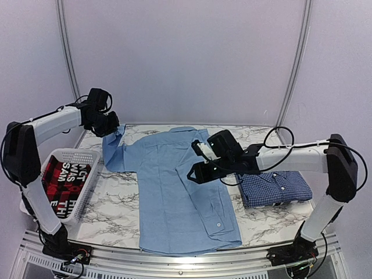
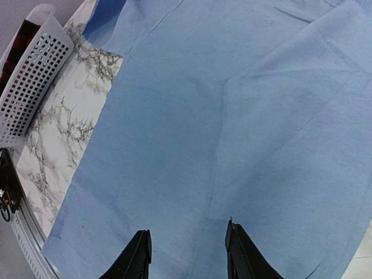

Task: Fold and stack the long sleeve shirts
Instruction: Pick up the 1/3-folded shirt from the center of the board.

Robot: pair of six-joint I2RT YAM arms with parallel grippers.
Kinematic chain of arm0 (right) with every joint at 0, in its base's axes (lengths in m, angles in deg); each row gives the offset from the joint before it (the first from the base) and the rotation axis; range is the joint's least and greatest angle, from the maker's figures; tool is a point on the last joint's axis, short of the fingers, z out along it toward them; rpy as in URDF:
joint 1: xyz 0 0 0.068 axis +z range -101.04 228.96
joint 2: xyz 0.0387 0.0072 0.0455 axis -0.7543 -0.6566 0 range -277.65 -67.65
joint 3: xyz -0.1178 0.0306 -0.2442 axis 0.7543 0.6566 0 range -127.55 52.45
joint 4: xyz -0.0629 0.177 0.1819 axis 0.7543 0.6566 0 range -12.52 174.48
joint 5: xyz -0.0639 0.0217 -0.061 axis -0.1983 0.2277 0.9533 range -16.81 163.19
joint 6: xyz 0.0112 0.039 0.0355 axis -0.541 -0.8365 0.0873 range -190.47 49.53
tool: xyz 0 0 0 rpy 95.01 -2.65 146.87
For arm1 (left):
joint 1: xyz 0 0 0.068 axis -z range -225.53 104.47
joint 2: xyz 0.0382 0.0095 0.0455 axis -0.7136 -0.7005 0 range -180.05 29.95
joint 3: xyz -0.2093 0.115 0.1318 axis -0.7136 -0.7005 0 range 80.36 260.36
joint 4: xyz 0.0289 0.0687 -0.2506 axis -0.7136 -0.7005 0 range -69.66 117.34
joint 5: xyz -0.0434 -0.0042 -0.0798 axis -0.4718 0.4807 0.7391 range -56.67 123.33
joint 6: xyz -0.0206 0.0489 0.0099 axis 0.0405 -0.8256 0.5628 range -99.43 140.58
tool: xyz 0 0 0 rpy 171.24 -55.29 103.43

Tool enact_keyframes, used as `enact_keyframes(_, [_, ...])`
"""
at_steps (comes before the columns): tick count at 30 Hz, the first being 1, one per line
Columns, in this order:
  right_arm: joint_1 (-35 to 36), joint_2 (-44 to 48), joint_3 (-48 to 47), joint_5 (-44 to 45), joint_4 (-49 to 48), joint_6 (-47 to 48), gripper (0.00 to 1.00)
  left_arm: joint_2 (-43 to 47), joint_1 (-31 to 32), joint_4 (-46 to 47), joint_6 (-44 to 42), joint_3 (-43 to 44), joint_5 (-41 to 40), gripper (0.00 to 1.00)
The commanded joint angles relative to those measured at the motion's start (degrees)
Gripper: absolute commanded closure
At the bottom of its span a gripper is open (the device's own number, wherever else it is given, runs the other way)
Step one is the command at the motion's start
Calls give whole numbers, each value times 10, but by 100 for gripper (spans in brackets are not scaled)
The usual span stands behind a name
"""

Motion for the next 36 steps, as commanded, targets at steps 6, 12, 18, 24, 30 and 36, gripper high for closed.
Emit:
enact_keyframes(6, [168,12,-28,83,45,-109,60,131,17,-15,23,33,89,100])
enact_keyframes(12, [264,-53,-77,128,69,-165,62,172,16,-33,20,50,107,100])
enact_keyframes(18, [324,-138,-174,146,115,-202,65,193,16,-42,16,45,117,100])
enact_keyframes(24, [372,-228,-278,177,185,-231,67,200,15,-53,15,46,120,100])
enact_keyframes(30, [403,-292,-361,229,260,-260,67,209,15,-67,4,46,119,100])
enact_keyframes(36, [416,-360,-461,273,351,-277,67,210,13,-78,-8,49,123,100])
